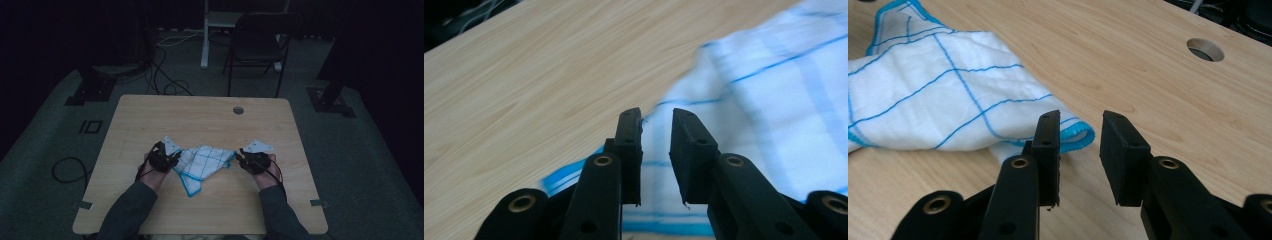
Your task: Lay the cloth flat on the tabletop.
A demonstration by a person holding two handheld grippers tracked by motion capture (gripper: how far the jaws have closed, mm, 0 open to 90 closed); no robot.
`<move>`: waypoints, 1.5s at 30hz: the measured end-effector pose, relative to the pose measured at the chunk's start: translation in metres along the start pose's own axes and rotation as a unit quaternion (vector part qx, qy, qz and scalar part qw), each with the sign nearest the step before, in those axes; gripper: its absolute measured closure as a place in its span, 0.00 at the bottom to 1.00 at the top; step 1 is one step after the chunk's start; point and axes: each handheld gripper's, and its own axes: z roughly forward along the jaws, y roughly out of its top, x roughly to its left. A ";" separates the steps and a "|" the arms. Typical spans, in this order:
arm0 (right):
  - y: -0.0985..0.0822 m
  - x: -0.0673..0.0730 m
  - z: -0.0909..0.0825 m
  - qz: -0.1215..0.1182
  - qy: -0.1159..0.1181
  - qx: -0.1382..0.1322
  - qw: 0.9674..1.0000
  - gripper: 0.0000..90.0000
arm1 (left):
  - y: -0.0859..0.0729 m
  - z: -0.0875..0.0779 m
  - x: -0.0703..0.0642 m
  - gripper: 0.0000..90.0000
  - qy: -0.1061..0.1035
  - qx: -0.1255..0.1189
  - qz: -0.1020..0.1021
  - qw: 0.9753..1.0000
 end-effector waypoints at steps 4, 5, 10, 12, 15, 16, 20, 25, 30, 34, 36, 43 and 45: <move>-0.005 0.005 -0.004 -0.001 0.004 0.002 1.000 0.78 | 0.009 0.002 -0.024 0.82 -0.026 -0.005 0.031 0.999; -0.007 0.006 -0.004 -0.001 0.006 0.003 1.000 0.78 | 0.010 0.004 -0.030 0.82 -0.031 -0.006 0.036 0.999; -0.017 0.010 -0.004 0.003 0.008 0.008 1.000 0.77 | 0.014 0.011 -0.059 0.81 -0.064 -0.004 0.067 0.996; -0.020 0.010 -0.004 0.008 0.010 0.010 1.000 0.77 | 0.016 0.015 -0.071 0.78 -0.080 -0.003 0.082 0.993; -0.024 0.011 -0.004 0.011 0.012 0.012 1.000 0.77 | 0.016 0.022 -0.087 0.75 -0.101 0.004 0.103 0.989; -0.025 0.011 -0.003 0.012 0.013 0.013 1.000 0.77 | 0.016 0.026 -0.091 0.72 -0.098 0.011 0.107 0.989; -0.025 0.012 -0.003 0.011 0.015 0.013 1.000 0.77 | 0.013 0.040 -0.098 0.70 -0.085 0.033 0.124 0.988; -0.024 0.017 0.001 0.009 0.024 0.014 1.000 0.77 | 0.014 0.048 -0.097 0.89 -0.061 0.052 0.113 0.990; -0.024 0.023 0.006 -0.001 0.033 0.021 0.999 0.77 | 0.024 0.036 -0.087 0.97 -0.070 0.033 0.102 0.992; -0.025 0.027 0.009 -0.004 0.041 0.024 0.999 0.75 | 0.036 0.019 -0.079 0.97 -0.076 -0.001 0.091 0.993; -0.024 0.028 0.010 -0.007 0.044 0.023 0.999 0.75 | 0.042 0.012 -0.075 0.97 -0.076 -0.014 0.085 0.993; -0.022 0.026 0.020 0.001 0.064 0.020 0.998 0.70 | 0.049 0.000 -0.069 0.97 -0.086 -0.034 0.070 0.993; -0.021 0.025 0.025 0.016 0.078 0.014 0.997 0.69 | 0.050 -0.002 -0.070 0.97 -0.087 -0.036 0.072 0.993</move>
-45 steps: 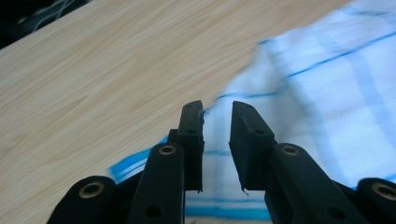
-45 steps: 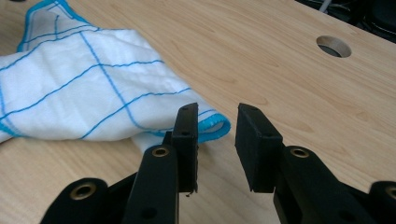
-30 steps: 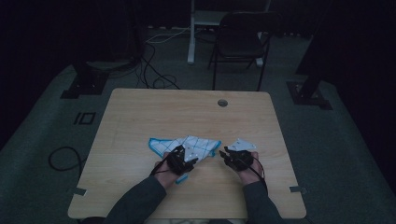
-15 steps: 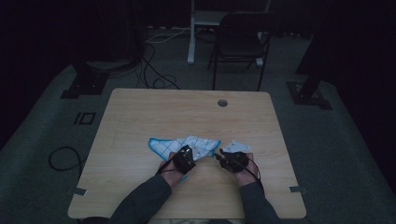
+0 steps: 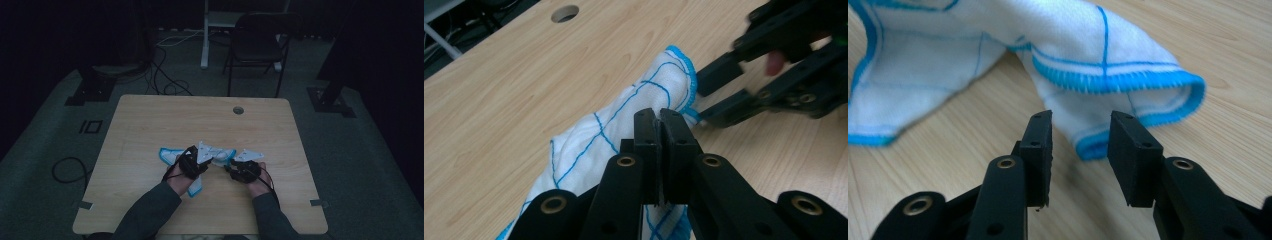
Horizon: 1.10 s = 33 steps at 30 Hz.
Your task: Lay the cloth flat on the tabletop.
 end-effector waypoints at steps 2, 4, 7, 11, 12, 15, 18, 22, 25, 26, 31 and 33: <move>0.003 -0.001 0.002 0.013 0.020 -0.018 1.000 0.68 | 0.000 0.001 -0.001 0.97 0.000 0.000 0.001 1.000; 0.006 -0.001 0.002 0.018 0.030 -0.035 0.999 0.68 | -0.001 0.002 0.000 0.97 -0.001 0.003 -0.001 1.000; 0.010 0.001 0.000 0.017 0.039 -0.051 0.998 0.80 | -0.004 0.003 0.003 0.97 -0.001 0.005 -0.007 1.000; 0.011 -0.001 -0.004 0.023 0.048 -0.064 0.997 0.91 | -0.006 0.003 0.005 0.97 -0.001 0.003 -0.012 1.000; 0.012 -0.003 -0.008 0.031 0.051 -0.074 0.995 0.98 | -0.008 0.001 0.006 0.93 -0.001 0.003 -0.015 1.000; 0.013 -0.003 -0.010 0.029 0.048 -0.068 0.996 0.98 | -0.010 -0.004 0.008 0.85 0.000 -0.005 -0.016 1.000; 0.012 -0.004 -0.014 0.025 0.043 -0.060 0.997 0.98 | -0.017 -0.011 0.016 0.84 0.012 -0.011 -0.029 0.999; 0.005 -0.007 -0.023 0.030 0.035 -0.054 0.998 0.98 | -0.028 -0.017 0.029 0.84 0.031 -0.003 -0.049 0.998; -0.001 -0.009 -0.029 0.033 0.032 -0.049 0.998 0.98 | -0.040 -0.017 0.041 0.84 0.051 0.011 -0.065 0.997; -0.001 -0.009 -0.029 0.033 0.032 -0.049 0.998 0.98 | -0.045 -0.016 0.046 0.84 0.057 0.019 -0.069 0.996; -0.006 -0.009 -0.037 0.037 0.029 -0.045 0.998 0.98 | -0.071 -0.001 0.067 0.87 0.073 0.065 -0.102 0.990; -0.008 -0.009 -0.040 0.040 0.028 -0.043 0.998 0.98 | -0.079 0.006 0.070 0.88 0.071 0.082 -0.110 0.988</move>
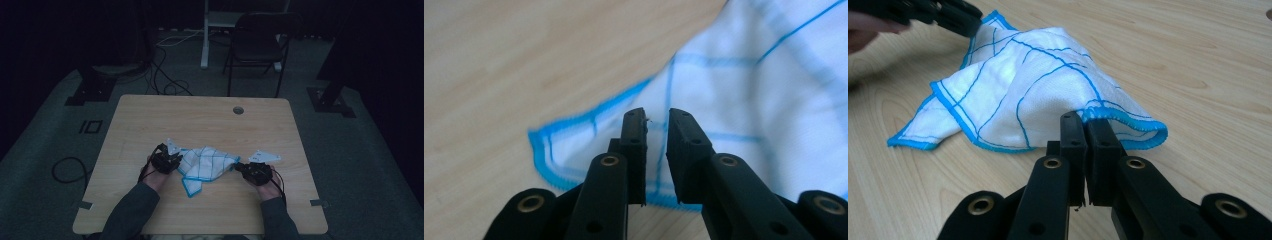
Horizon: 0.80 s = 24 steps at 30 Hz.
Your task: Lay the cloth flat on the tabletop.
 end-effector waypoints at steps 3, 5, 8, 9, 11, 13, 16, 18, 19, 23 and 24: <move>-0.002 0.000 -0.004 0.002 -0.003 0.003 1.000 0.98 | -0.005 0.009 -0.003 0.89 -0.007 0.014 0.005 1.000; -0.003 -0.001 -0.006 0.005 -0.004 0.002 1.000 0.98 | -0.007 0.014 -0.004 0.91 -0.008 0.022 0.009 1.000; -0.004 -0.001 -0.008 0.006 -0.006 0.000 1.000 0.98 | -0.006 0.015 -0.003 0.96 -0.012 0.022 0.005 1.000; -0.004 -0.002 -0.009 0.008 -0.007 -0.001 1.000 0.98 | -0.005 0.016 -0.003 0.96 -0.002 0.030 0.014 0.999; -0.003 -0.004 -0.014 0.011 -0.010 -0.005 1.000 0.98 | -0.003 0.017 -0.002 1.00 0.004 0.035 0.021 0.999; -0.003 -0.005 -0.016 0.011 -0.011 -0.007 1.000 0.98 | -0.002 0.018 0.002 1.00 0.015 0.040 0.026 0.999; -0.004 -0.007 -0.021 0.014 -0.014 -0.010 1.000 0.98 | -0.001 0.020 0.011 1.00 0.028 0.045 0.023 0.998; -0.005 -0.009 -0.024 0.017 -0.015 -0.011 1.000 0.98 | -0.001 0.021 0.016 1.00 0.036 0.050 0.022 0.998; -0.006 -0.009 -0.026 0.016 -0.015 -0.011 1.000 0.98 | -0.001 0.021 0.019 1.00 0.040 0.052 0.023 0.998; -0.008 -0.008 -0.029 0.015 -0.010 -0.003 1.000 0.99 | -0.001 0.021 0.023 1.00 0.045 0.057 0.028 0.997; -0.008 -0.007 -0.030 0.013 -0.007 0.000 1.000 0.99 | -0.001 0.021 0.023 1.00 0.047 0.059 0.029 0.997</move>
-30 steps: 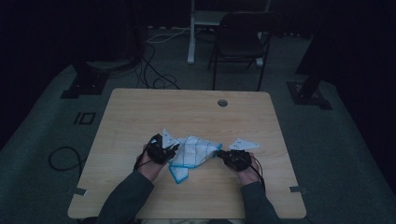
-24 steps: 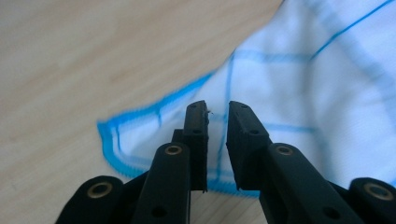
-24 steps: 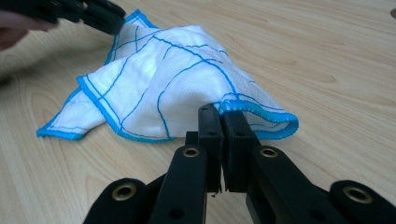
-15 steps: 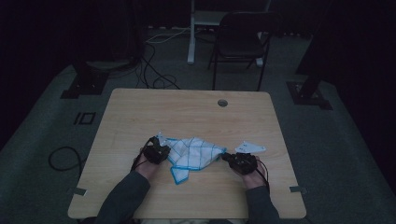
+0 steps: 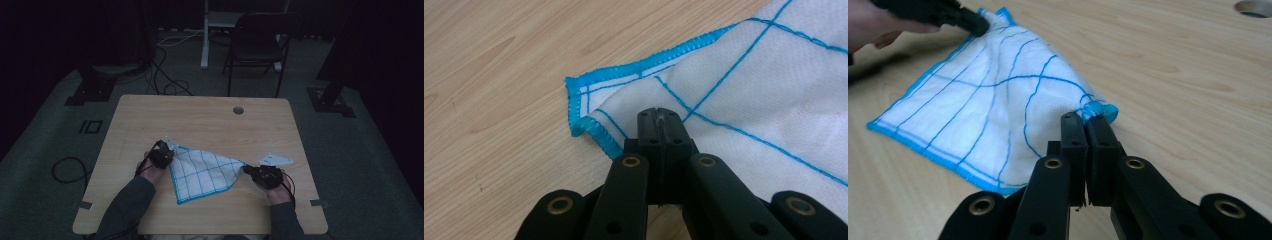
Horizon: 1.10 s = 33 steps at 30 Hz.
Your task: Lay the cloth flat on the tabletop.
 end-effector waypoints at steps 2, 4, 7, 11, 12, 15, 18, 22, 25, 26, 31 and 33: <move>0.000 0.003 -0.001 -0.001 0.009 0.007 1.000 0.99 | 0.001 0.000 -0.002 1.00 0.006 0.002 -0.001 1.000; -0.002 0.011 -0.001 -0.008 0.019 0.018 1.000 0.98 | 0.001 -0.002 -0.004 0.95 0.004 0.000 -0.003 1.000; -0.004 0.015 0.001 -0.011 0.026 0.031 0.999 0.98 | 0.003 -0.008 -0.009 0.92 -0.002 -0.011 -0.001 1.000; -0.014 0.020 0.006 -0.001 0.035 0.057 0.998 0.98 | 0.013 -0.018 -0.018 0.87 -0.015 -0.040 0.004 0.999; -0.014 0.020 0.006 -0.001 0.035 0.057 0.998 0.98 | 0.017 -0.021 -0.021 0.87 -0.019 -0.046 0.006 0.999; -0.018 0.022 0.008 -0.003 0.039 0.068 0.997 0.98 | 0.030 -0.026 -0.030 0.86 -0.035 -0.067 0.013 0.997; -0.020 0.023 0.009 -0.003 0.042 0.072 0.996 0.98 | 0.043 -0.027 -0.041 0.83 -0.045 -0.077 0.027 0.996; -0.022 0.023 0.010 -0.003 0.044 0.072 0.996 0.98 | 0.058 -0.026 -0.053 0.80 -0.068 -0.089 0.031 0.993; -0.023 0.024 0.011 -0.005 0.046 0.074 0.996 0.98 | 0.070 -0.025 -0.061 0.77 -0.080 -0.098 0.038 0.991; -0.023 0.025 0.011 -0.005 0.047 0.074 0.996 0.98 | 0.074 -0.024 -0.063 0.77 -0.081 -0.099 0.040 0.991; -0.025 0.026 0.013 -0.008 0.051 0.075 0.996 0.98 | 0.090 -0.013 -0.076 0.76 -0.095 -0.108 0.049 0.988; -0.025 0.026 0.013 -0.008 0.051 0.075 0.996 0.98 | 0.092 -0.005 -0.078 0.78 -0.100 -0.098 0.044 0.989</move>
